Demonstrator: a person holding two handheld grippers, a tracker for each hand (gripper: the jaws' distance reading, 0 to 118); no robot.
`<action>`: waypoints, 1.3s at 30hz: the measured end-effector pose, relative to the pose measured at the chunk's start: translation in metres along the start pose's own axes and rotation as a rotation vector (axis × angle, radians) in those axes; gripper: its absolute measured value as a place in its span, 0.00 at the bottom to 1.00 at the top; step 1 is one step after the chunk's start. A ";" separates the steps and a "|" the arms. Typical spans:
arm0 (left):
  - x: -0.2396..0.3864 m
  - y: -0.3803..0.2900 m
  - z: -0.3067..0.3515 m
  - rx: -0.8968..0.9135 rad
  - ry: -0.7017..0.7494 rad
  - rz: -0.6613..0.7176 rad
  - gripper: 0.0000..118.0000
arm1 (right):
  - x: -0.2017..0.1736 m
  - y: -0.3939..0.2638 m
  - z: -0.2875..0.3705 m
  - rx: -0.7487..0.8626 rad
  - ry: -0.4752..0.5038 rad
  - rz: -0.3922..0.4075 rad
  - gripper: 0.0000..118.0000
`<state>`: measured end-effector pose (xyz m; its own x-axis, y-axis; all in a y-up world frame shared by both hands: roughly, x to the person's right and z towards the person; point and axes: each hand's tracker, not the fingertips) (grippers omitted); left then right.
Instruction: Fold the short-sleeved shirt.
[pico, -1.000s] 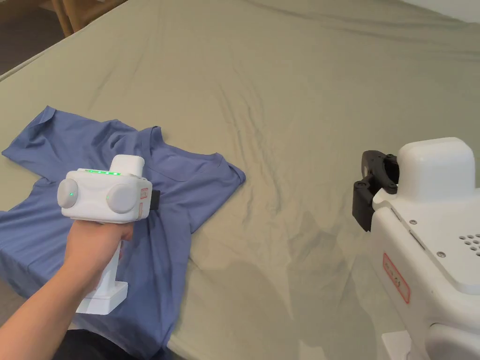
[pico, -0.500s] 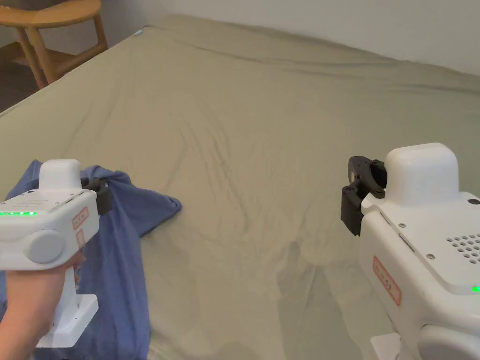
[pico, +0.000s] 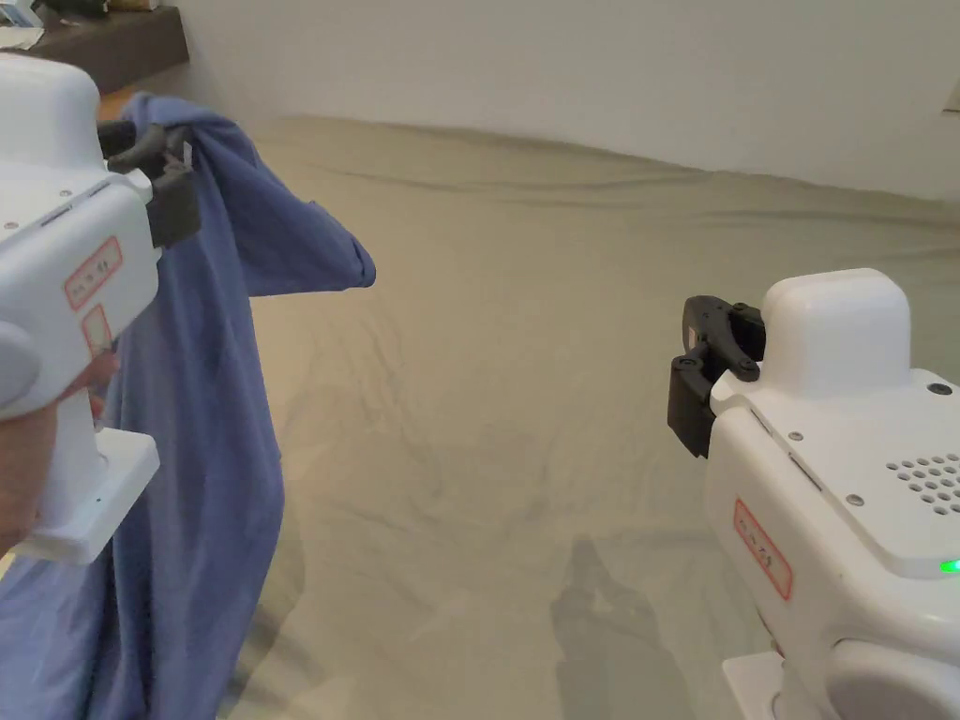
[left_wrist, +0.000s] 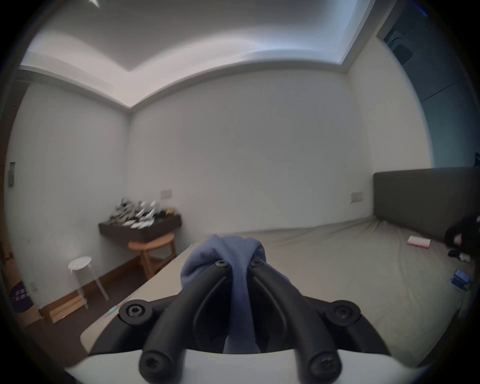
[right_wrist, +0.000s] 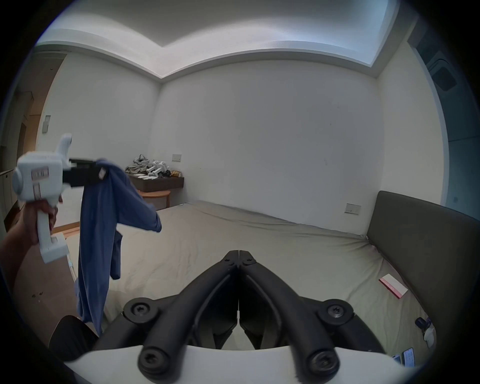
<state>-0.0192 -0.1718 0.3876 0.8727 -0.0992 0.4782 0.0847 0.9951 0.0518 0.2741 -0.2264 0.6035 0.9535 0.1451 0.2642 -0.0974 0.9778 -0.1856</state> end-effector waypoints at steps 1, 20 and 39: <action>0.009 0.013 -0.003 0.042 -0.018 -0.016 0.04 | 0.005 0.000 0.004 0.005 -0.011 -0.004 0.01; 0.272 0.013 -0.143 0.011 -0.441 -0.341 0.04 | 0.130 -0.035 0.059 -0.040 -0.342 -0.061 0.01; 0.404 -0.257 -0.206 -0.619 -0.568 -0.389 0.54 | 0.188 -0.130 0.017 -0.305 -0.392 -0.139 0.01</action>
<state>0.4103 -0.4662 0.3868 0.3762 -0.2510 0.8919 0.7068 0.7002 -0.1011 0.4615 -0.3235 0.6938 0.7672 0.1195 0.6302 0.1664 0.9117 -0.3755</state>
